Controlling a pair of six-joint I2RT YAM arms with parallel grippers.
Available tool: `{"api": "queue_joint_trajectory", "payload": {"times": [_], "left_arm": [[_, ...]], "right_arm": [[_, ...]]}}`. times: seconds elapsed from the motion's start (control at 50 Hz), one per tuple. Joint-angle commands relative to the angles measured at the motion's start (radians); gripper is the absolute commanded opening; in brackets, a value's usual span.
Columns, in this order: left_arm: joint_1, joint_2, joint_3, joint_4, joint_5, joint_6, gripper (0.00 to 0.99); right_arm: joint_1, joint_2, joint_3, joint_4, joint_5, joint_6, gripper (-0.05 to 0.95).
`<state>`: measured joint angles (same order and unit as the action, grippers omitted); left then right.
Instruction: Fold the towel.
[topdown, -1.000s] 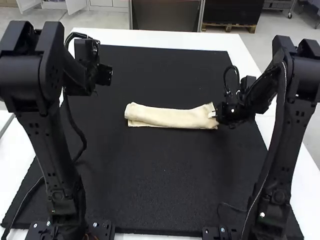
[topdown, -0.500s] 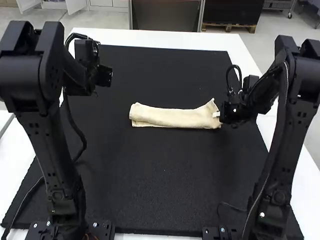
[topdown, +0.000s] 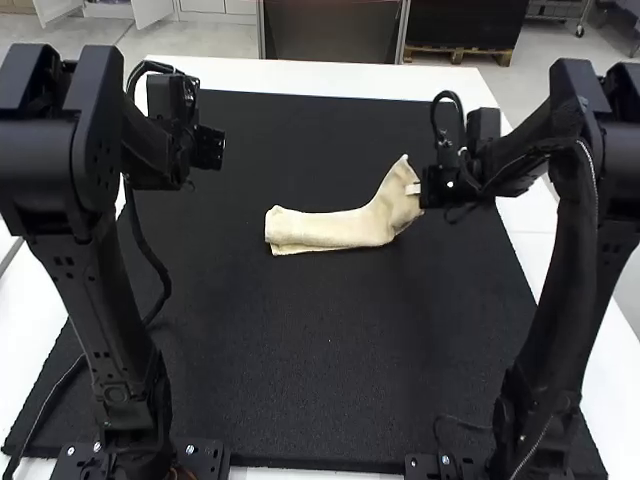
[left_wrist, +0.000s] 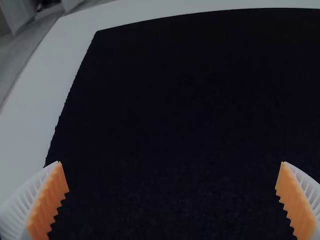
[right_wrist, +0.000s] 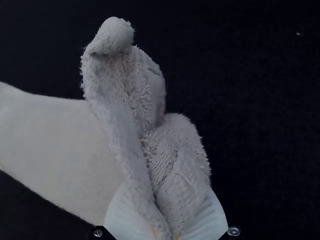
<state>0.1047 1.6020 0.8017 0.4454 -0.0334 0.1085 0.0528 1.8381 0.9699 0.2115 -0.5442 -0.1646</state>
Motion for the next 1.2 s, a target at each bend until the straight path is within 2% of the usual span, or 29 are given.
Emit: {"api": "queue_joint_trajectory", "payload": {"times": [0.0, 0.24, 0.38, 0.6, 0.96, 1.18], "left_arm": [[0.0, -0.042, -0.01, -0.002, 0.009, 0.005, 0.974], [0.0, -0.08, -0.061, -0.004, 0.017, 0.002, 0.974], [0.001, -0.113, -0.111, 0.018, 0.018, -0.003, 0.974], [0.0, -0.137, -0.137, 0.032, 0.023, -0.013, 0.974], [0.0, -0.148, -0.151, 0.039, 0.043, -0.013, 0.974], [0.0, -0.155, -0.193, 0.065, 0.05, -0.013, 0.974]], "right_arm": [[0.064, -0.019, 0.01, -0.003, 0.003, 0.008, -0.02], [0.202, -0.017, 0.027, 0.011, 0.001, 0.0, -0.02], [0.251, 0.016, 0.124, 0.022, -0.025, 0.03, -0.02], [0.341, 0.119, 0.271, -0.054, -0.028, 0.025, -0.02], [0.476, 0.24, 0.34, -0.055, 0.004, 0.034, -0.02], [0.515, 0.285, 0.371, -0.054, 0.023, 0.037, -0.02]]}}
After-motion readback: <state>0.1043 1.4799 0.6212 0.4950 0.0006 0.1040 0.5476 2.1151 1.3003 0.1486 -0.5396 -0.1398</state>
